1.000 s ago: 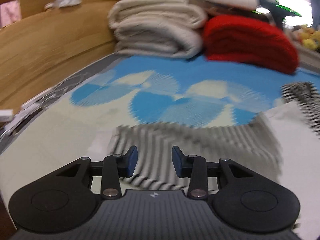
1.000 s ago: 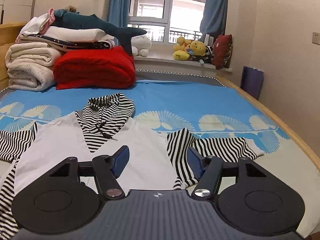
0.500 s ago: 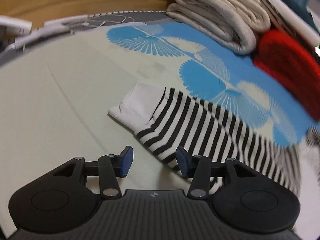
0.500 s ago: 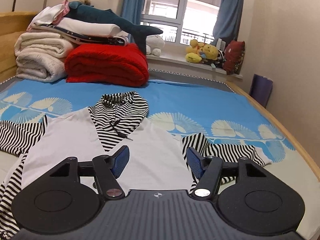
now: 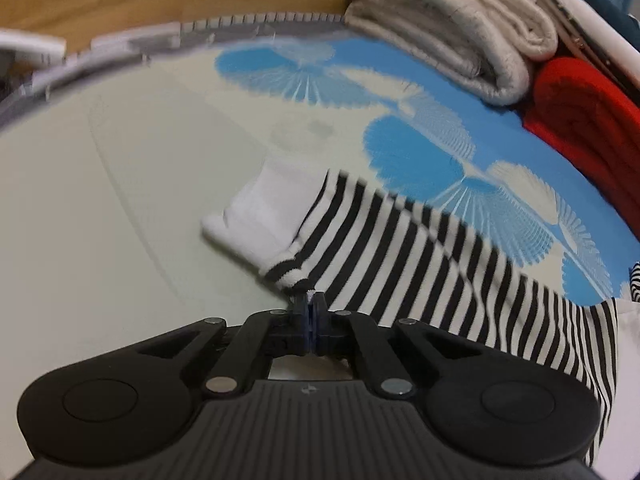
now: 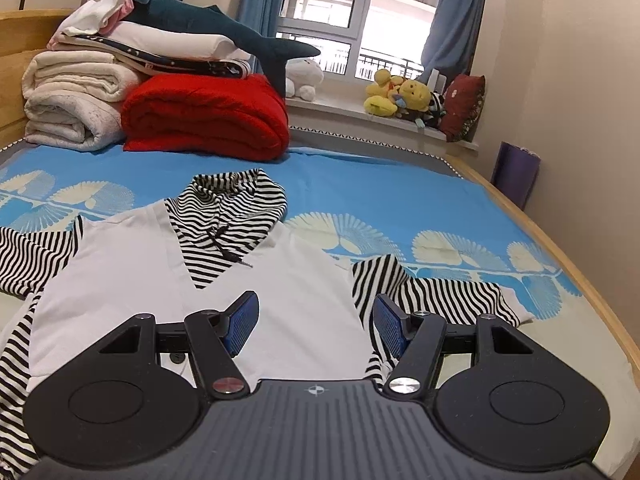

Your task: Fold small clothes

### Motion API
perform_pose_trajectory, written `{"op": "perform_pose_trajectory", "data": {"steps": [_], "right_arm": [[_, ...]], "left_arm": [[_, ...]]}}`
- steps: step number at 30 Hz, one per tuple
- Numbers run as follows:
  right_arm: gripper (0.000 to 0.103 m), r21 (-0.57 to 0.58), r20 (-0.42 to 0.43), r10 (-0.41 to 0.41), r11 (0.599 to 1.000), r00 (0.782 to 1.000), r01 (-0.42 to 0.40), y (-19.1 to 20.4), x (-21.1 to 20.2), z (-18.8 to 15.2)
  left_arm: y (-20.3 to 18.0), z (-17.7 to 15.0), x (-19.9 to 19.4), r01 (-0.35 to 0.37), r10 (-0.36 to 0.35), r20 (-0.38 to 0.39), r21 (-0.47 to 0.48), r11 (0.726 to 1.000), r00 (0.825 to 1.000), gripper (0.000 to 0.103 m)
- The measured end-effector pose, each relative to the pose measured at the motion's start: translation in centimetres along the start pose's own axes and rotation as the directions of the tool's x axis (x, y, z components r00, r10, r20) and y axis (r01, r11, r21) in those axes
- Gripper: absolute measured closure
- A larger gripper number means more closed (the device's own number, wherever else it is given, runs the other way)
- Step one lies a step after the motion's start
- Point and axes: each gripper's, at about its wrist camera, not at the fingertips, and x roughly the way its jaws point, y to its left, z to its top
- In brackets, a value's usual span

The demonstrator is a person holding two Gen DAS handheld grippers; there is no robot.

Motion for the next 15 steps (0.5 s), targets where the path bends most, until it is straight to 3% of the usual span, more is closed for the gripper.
{"op": "perform_pose_trajectory", "data": {"steps": [4, 8, 10, 12, 15], "right_arm": [[0.038, 0.011, -0.004, -0.005, 1.0, 1.0, 0.005, -0.8, 0.0, -0.2], [0.038, 0.018, -0.012, -0.015, 1.0, 1.0, 0.016, -1.6, -0.1, -0.2], [0.038, 0.033, -0.017, -0.019, 0.999, 1.0, 0.019, -2.1, -0.1, -0.2], [0.038, 0.051, -0.026, -0.023, 0.998, 0.999, 0.024, -2.5, -0.1, -0.4], [0.038, 0.07, -0.038, -0.032, 0.997, 0.999, 0.034, -2.9, -0.1, -0.6]], "left_arm": [[-3.5, 0.5, -2.9, 0.039, -0.049, 0.113, 0.09, 0.995, 0.992, 0.103], [-9.2, 0.1, -7.0, 0.161, -0.2, 0.194, 0.2, 0.967, 0.96, 0.103], [-12.6, -0.7, -9.6, 0.245, -0.302, 0.21, 0.256, 0.935, 0.93, 0.103], [-16.5, -2.1, -12.3, 0.339, -0.415, 0.206, 0.32, 0.884, 0.886, 0.103], [-22.5, -5.5, -17.1, 0.501, -0.6, 0.134, 0.427, 0.753, 0.789, 0.103]]}}
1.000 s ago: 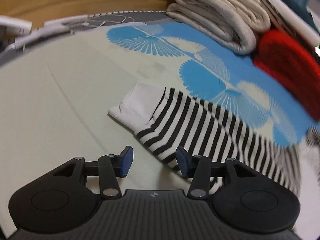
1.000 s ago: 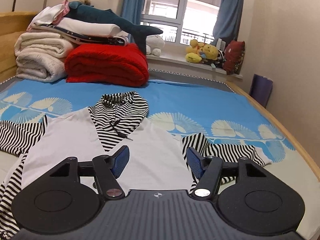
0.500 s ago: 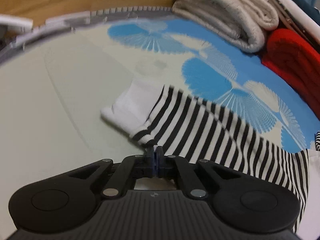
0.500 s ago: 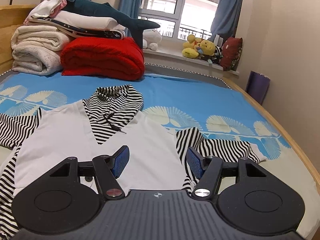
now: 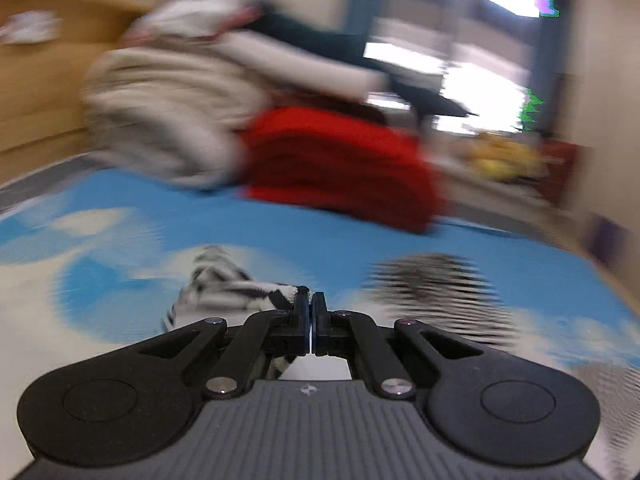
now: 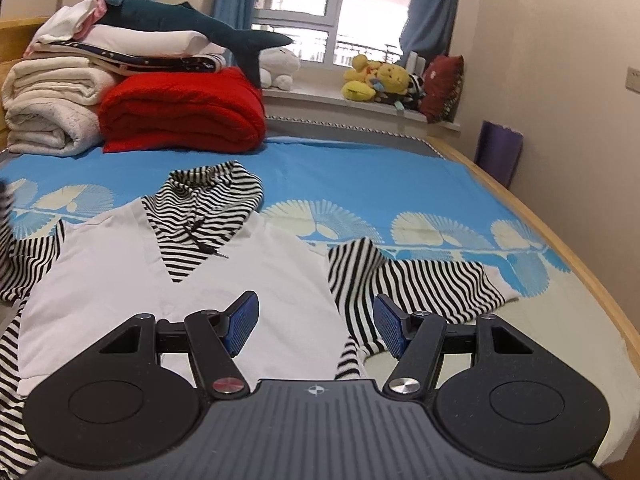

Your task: Fold small clothes

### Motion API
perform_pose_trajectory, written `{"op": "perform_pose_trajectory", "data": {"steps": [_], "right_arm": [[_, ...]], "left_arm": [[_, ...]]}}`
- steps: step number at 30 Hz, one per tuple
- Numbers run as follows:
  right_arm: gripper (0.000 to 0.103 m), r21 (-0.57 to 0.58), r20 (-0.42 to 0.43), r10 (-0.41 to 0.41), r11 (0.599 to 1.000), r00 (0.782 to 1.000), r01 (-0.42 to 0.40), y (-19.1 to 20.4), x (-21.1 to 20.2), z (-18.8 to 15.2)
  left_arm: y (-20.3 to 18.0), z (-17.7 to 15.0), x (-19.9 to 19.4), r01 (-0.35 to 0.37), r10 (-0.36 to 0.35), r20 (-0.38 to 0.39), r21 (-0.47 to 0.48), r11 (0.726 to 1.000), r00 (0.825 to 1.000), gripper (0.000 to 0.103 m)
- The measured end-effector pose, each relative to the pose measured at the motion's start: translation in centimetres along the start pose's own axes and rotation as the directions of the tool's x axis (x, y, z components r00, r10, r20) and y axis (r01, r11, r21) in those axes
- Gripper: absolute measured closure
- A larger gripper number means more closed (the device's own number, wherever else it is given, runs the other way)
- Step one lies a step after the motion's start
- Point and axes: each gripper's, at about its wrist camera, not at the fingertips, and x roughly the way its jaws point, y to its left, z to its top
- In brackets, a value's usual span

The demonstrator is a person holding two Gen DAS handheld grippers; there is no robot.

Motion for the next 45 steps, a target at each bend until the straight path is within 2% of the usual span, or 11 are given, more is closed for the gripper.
{"op": "perform_pose_trajectory", "data": {"steps": [2, 4, 6, 12, 18, 19, 22, 37, 39, 42, 45], "right_arm": [[0.038, 0.01, -0.003, -0.003, 1.0, 1.0, 0.003, -0.2, 0.0, -0.2], [0.038, 0.02, -0.007, -0.004, 1.0, 1.0, 0.004, -0.4, 0.1, -0.2], [0.038, 0.039, -0.01, -0.002, 0.999, 1.0, 0.002, -0.8, 0.2, -0.1], [0.076, 0.145, -0.034, 0.097, 0.985, 0.995, -0.091, -2.2, 1.4, 0.1], [0.074, 0.304, -0.094, 0.224, 0.934, 0.97, -0.187, -2.7, 6.0, 1.2], [0.074, 0.32, -0.107, 0.252, 0.925, 0.962, -0.206, -2.5, 7.0, 1.3], [0.072, 0.355, -0.159, 0.3, 0.906, 0.941, -0.229, -1.4, 10.9, 1.4], [0.069, 0.536, -0.34, 0.335, 0.837, 0.878, -0.112, 2.3, 25.4, -1.1], [0.099, 0.504, -0.317, 0.336, 0.852, 0.887, -0.143, 3.1, 25.6, -0.6], [0.101, 0.501, -0.173, 0.288, 0.849, 0.942, -0.168, 2.7, 23.7, 1.8], [0.101, 0.48, 0.068, 0.274, 0.834, 0.959, -0.272, 1.8, 19.4, 4.5]], "left_arm": [[-5.3, -0.5, -0.5, 0.213, -0.211, -0.048, 0.022, 0.977, 0.976, 0.097], [-9.2, -1.0, -1.1, 0.425, -0.417, -0.13, 0.04, 0.904, 0.9, 0.084], [-11.1, -1.0, -2.3, 0.473, -0.465, -0.107, 0.069, 0.878, 0.879, 0.08], [-7.8, 3.6, -1.7, 0.157, -0.158, -0.138, -0.014, 0.987, 0.978, 0.078], [-3.2, 1.5, -1.3, -0.02, 0.011, -0.144, -0.058, 0.998, 0.99, 0.075], [-2.2, 0.0, -1.3, -0.041, 0.034, -0.157, -0.042, 0.998, 0.987, 0.075], [-0.3, -2.5, 1.9, -0.158, 0.145, -0.382, -0.001, 0.987, 0.913, 0.078], [3.4, -2.9, 5.8, -0.231, 0.186, -0.448, -0.047, 0.972, 0.875, 0.078], [3.5, -2.9, 6.0, -0.232, 0.182, -0.448, -0.06, 0.971, 0.875, 0.078], [3.2, -2.8, 6.3, -0.228, 0.176, -0.444, -0.067, 0.971, 0.878, 0.078], [2.5, -2.7, 6.6, -0.199, 0.144, -0.44, -0.081, 0.977, 0.886, 0.078]]}}
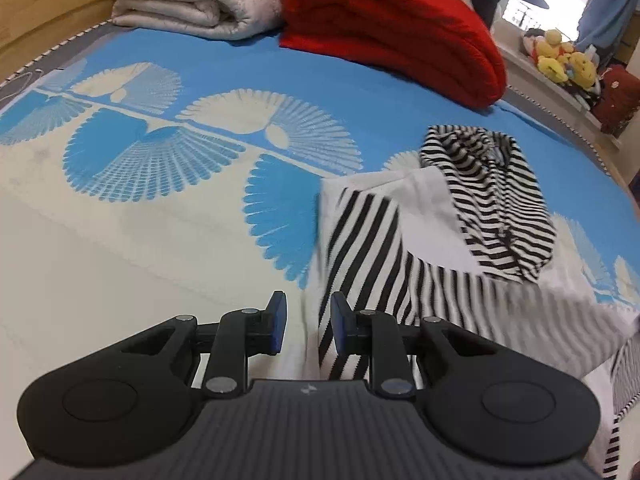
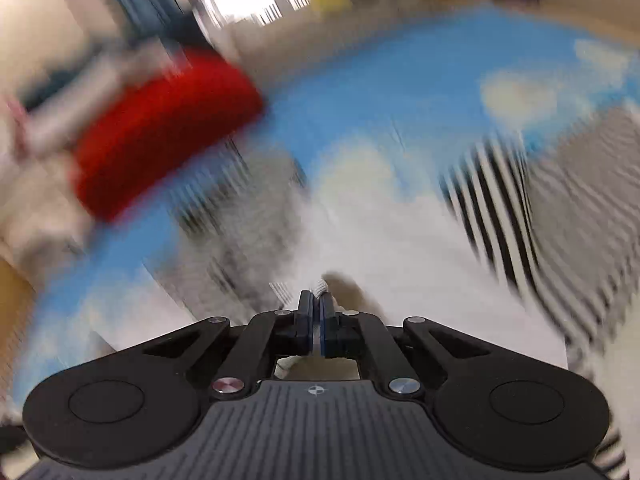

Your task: Fold small clothes

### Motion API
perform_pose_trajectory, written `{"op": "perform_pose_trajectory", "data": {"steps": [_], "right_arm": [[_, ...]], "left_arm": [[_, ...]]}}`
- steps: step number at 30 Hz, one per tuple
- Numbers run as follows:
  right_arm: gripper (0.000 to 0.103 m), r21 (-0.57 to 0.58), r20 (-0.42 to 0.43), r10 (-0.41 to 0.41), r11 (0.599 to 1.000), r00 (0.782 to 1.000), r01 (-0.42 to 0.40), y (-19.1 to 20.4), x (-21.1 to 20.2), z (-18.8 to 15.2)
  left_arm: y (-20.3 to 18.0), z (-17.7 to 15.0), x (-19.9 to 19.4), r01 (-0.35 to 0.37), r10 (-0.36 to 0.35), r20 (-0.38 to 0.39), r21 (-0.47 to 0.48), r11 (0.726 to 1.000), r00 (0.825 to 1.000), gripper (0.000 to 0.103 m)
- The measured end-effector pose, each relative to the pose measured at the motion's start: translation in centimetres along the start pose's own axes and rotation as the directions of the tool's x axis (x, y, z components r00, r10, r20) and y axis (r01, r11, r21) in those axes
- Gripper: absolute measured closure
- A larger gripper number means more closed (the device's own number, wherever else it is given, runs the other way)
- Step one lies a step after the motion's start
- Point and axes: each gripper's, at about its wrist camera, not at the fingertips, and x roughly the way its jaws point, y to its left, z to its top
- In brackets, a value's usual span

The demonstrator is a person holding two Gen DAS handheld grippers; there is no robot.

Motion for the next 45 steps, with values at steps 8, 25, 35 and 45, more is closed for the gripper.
{"op": "perform_pose_trajectory", "data": {"steps": [8, 25, 35, 45], "right_arm": [[0.096, 0.051, -0.259, -0.402, 0.902, 0.878, 0.428, -6.1, 2.4, -1.5], [0.067, -0.061, -0.411, -0.235, 0.971, 0.881, 0.231, -5.3, 5.5, -3.2], [0.061, -0.11, -0.342, -0.256, 0.967, 0.904, 0.232, -4.9, 3.1, -0.9], [0.06, -0.199, -0.263, -0.26, 0.957, 0.929, 0.211, -5.4, -0.5, 1.2]], "left_arm": [[-2.9, -1.0, 1.7, 0.077, -0.072, -0.081, 0.065, 0.995, 0.994, 0.078], [-4.1, -4.2, 4.5, 0.086, -0.04, -0.263, 0.166, 0.982, 0.964, 0.076], [-5.8, -3.7, 2.4, 0.053, -0.005, -0.213, 0.219, 0.974, 0.977, 0.07], [-8.1, -3.1, -0.6, 0.065, -0.024, -0.166, 0.246, 0.967, 0.986, 0.07]]}}
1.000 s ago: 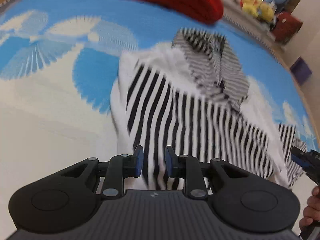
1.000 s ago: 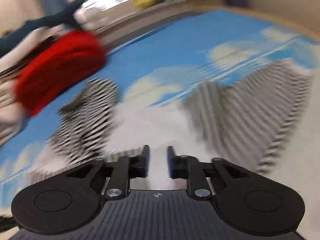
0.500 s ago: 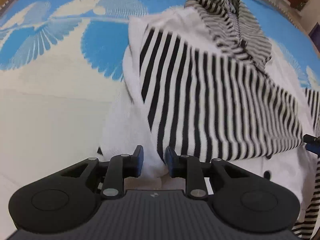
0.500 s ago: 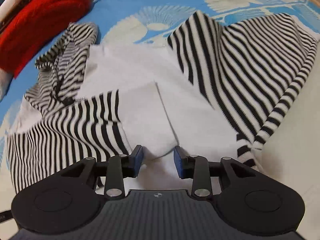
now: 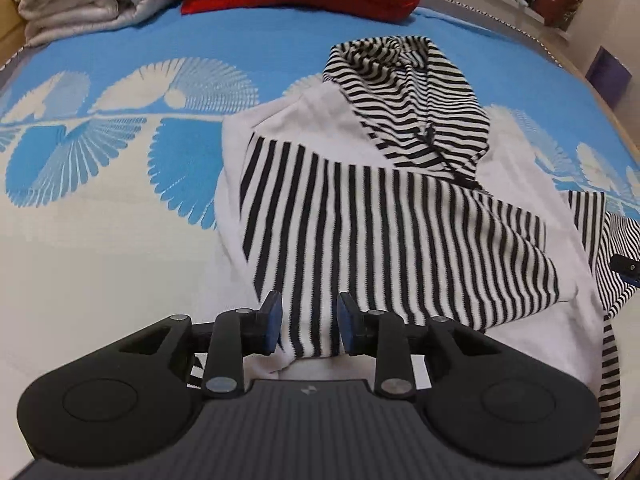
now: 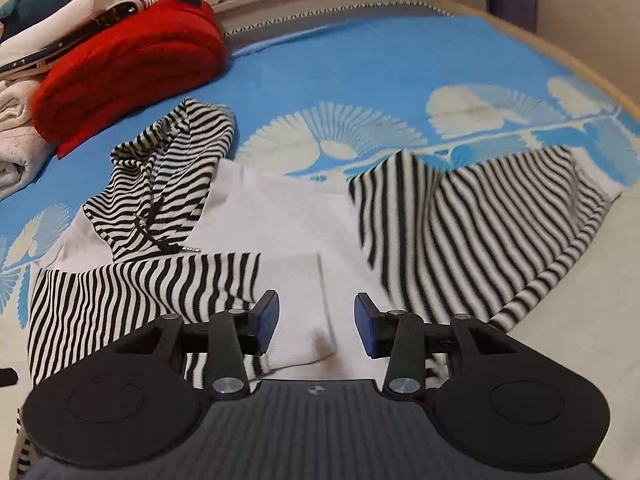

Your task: Fold small clothes

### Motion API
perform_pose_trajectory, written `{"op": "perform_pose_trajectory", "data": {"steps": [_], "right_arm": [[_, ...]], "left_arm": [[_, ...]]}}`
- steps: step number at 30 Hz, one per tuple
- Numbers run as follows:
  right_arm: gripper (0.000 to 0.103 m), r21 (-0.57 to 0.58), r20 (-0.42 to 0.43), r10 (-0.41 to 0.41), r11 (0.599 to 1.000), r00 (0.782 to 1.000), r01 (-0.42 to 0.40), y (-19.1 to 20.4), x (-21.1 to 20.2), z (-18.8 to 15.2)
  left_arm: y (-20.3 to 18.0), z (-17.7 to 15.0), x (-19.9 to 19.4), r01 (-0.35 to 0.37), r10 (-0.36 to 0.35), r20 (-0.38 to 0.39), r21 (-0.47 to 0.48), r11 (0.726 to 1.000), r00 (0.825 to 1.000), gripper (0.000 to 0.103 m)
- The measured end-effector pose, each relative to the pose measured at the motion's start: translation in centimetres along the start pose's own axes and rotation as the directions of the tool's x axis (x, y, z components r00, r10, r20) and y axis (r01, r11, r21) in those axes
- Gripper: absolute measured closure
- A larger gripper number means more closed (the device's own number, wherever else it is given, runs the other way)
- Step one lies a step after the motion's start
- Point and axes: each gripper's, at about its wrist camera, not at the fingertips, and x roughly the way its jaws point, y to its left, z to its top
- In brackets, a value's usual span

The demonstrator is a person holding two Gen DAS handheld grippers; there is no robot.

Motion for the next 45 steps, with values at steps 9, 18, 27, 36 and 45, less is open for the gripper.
{"op": "perform_pose_trajectory", "data": {"steps": [9, 18, 27, 36, 45], "right_arm": [[0.06, -0.006, 0.052, -0.013, 1.0, 0.999, 0.014, -3.0, -1.9, 0.2], [0.063, 0.232, 0.154, -0.152, 0.966, 0.976, 0.114, -12.4, -2.3, 1.3], [0.059, 0.529, 0.125, -0.235, 0.838, 0.964, 0.135, -22.9, 2.3, 0.9], [0.045, 0.626, 0.098, -0.308, 0.758, 0.946, 0.182, -26.9, 6.5, 0.9], [0.087, 0.595, 0.151, -0.296, 0.789, 0.943, 0.152, -26.1, 8.1, 1.9]], "left_arm": [[-2.6, 0.1, -1.5, 0.003, -0.004, 0.022, 0.042, 0.999, 1.0, 0.07], [-4.8, -0.1, -1.8, 0.017, -0.019, 0.03, 0.073, 0.997, 0.999, 0.069], [-5.4, -0.2, -0.9, 0.015, -0.016, 0.013, 0.078, 0.997, 1.0, 0.069], [-5.6, 0.4, -0.4, 0.029, -0.029, 0.002, 0.051, 0.998, 1.0, 0.069], [-7.0, 0.5, -0.3, 0.057, -0.057, 0.001, 0.073, 0.996, 0.998, 0.069]]}}
